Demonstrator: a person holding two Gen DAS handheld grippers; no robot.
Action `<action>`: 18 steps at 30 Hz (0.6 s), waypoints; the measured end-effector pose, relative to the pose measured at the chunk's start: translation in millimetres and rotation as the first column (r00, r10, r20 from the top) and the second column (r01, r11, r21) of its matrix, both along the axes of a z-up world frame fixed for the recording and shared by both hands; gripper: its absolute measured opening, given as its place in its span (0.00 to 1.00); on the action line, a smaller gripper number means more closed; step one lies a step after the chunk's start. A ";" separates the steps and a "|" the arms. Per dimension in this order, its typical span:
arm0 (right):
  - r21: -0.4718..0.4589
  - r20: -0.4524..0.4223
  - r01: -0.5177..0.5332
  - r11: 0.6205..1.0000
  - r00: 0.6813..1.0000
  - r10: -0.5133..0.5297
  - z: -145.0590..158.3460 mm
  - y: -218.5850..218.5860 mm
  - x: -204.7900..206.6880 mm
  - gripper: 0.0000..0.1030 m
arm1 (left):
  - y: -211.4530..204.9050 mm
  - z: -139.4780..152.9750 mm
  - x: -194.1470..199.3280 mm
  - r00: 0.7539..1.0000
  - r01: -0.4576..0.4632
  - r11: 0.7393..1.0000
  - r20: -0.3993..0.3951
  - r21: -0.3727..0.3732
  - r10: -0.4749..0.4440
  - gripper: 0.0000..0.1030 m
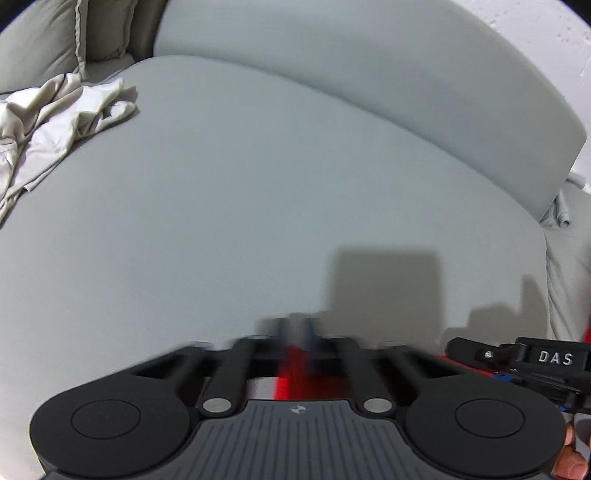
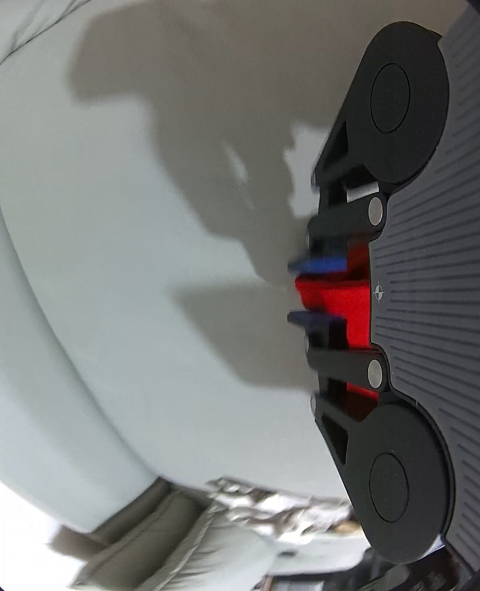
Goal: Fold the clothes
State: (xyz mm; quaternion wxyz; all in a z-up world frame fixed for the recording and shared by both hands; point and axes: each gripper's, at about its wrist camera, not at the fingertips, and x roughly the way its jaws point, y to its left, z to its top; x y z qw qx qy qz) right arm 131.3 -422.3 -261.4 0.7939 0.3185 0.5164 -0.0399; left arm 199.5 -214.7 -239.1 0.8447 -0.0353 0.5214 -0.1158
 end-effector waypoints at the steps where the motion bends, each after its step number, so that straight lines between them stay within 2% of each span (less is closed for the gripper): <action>1: -0.021 0.003 0.001 1.000 1.000 -0.001 1.1 2.2 -1.0 0.09 | -1.3 0.6 -2.0 1.000 0.000 1.000 0.015 0.018 0.000 0.01; 4: -0.084 0.012 0.004 0.996 1.000 -0.003 4.3 8.8 -4.1 0.08 | -4.3 -0.7 -9.3 0.999 0.002 0.998 0.043 0.068 -0.005 0.01; 6: -0.125 0.018 0.006 0.992 1.000 -0.004 6.5 13.1 -6.0 0.09 | -6.4 0.1 -9.0 0.999 0.001 0.996 0.035 0.084 -0.004 0.02; 7: -0.130 0.024 -0.003 0.991 1.000 0.006 9.9 14.5 -5.0 0.16 | -5.1 2.2 -7.8 0.999 -0.014 0.996 0.045 0.090 0.010 0.03; 8: -0.142 0.037 0.001 0.990 0.999 0.004 16.0 14.2 -5.7 0.27 | 1.7 9.8 -7.2 0.997 -0.051 0.994 0.065 0.097 0.045 0.08; 9: -0.155 0.050 0.005 0.988 0.999 0.003 22.1 14.0 -6.4 0.31 | 8.4 17.2 -6.5 0.993 -0.088 0.991 0.084 0.101 0.079 0.21; 11: -0.183 0.079 0.007 0.983 0.997 0.008 38.6 9.7 -12.2 0.41 | 16.7 27.5 -6.2 0.990 -0.114 0.990 0.093 0.086 0.106 0.32; 13: -0.211 0.108 -0.007 0.977 0.994 0.031 56.7 6.4 -21.9 0.41 | 21.1 41.0 -12.6 0.989 -0.095 0.992 0.121 0.081 0.085 0.34; 16: -0.248 0.136 -0.071 0.966 0.985 0.107 75.7 10.9 -44.6 0.41 | 24.9 54.1 -31.4 0.992 0.016 0.997 0.125 0.077 -0.025 0.35; 18: -0.263 0.140 -0.132 0.956 0.975 0.173 83.5 19.6 -60.7 0.41 | 20.7 57.8 -57.6 0.983 0.138 0.988 0.112 0.074 -0.146 0.32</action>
